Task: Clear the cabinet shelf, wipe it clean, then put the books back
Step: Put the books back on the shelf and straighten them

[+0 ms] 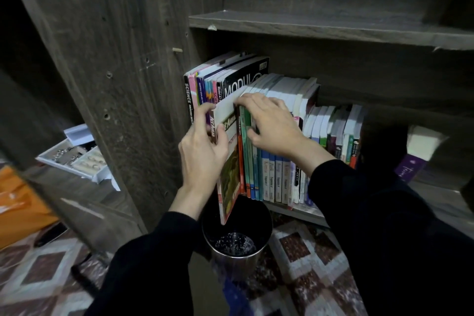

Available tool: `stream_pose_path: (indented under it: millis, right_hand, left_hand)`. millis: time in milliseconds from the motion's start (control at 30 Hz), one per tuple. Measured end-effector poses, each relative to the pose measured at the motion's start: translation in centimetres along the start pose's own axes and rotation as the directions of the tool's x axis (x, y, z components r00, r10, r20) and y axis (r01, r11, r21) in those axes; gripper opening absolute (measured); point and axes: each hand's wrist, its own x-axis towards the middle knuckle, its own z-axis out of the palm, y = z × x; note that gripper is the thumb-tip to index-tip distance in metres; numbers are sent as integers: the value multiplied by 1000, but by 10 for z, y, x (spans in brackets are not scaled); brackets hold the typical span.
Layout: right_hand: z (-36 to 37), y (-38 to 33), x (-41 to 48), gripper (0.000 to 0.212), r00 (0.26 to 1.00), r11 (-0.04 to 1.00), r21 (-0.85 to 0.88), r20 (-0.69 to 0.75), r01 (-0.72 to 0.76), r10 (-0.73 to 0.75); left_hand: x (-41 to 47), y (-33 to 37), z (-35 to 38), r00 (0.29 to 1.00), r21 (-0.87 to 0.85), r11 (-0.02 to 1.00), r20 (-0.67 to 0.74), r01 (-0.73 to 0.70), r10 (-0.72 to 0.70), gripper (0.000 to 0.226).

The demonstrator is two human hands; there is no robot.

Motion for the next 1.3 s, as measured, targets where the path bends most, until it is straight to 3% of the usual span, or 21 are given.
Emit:
stream_pose_path:
  millis: [67, 167, 367, 600, 667, 733, 800, 833, 900, 1000, 1300]
  right_hand:
    - [-1, -1, 0, 59, 1000, 1000, 10, 7, -6, 6]
    - [-2, -2, 0, 60, 1000, 1000, 2, 24, -8, 8]
    - [-2, -5, 1, 61, 999, 1000, 9, 35, -24, 23]
    - [-19, -5, 11, 53, 985, 945, 305, 155, -120, 75]
    - [-26, -3, -6, 57, 995, 949, 301, 41, -94, 86]
    - [-28, 2, -34, 55, 976, 962, 263, -177, -78, 128]
    - [-25, 18, -59, 47, 914, 962, 233, -344, -140, 217]
    - [-22, 30, -68, 44, 897, 957, 200, -349, -210, 270]
    - [-18, 54, -83, 42, 921, 933, 67, -149, -354, 360]
    - [-9, 76, -96, 61, 914, 938, -135, 216, -320, 343]
    - [-2, 85, -96, 67, 908, 911, -274, 201, -308, 368]
  left_hand:
    - [-8, -5, -1, 996, -7, 1000, 93, 15, -14, 43]
    - [-23, -8, -1, 957, -60, 987, 261, 149, -128, 65]
    - [-25, 12, -13, 967, -162, 962, 166, 222, -195, 69]
    - [3, 84, -71, 916, -1, 974, 342, 225, -211, 62]
    - [1, 106, -81, 889, 35, 975, 403, 220, -216, 62]
    - [-4, 123, -87, 879, 1, 981, 444, 195, -175, 55]
    - [-8, 136, -89, 872, -45, 986, 475, 157, -117, 52]
    - [-9, 141, -88, 865, -59, 987, 492, 146, -99, 55]
    - [-11, 148, -83, 847, -76, 987, 526, 140, -80, 60]
    - [-12, 155, -71, 840, -114, 985, 540, 132, -50, 57]
    - [-4, 150, -33, 882, -111, 988, 470, 106, -42, 57]
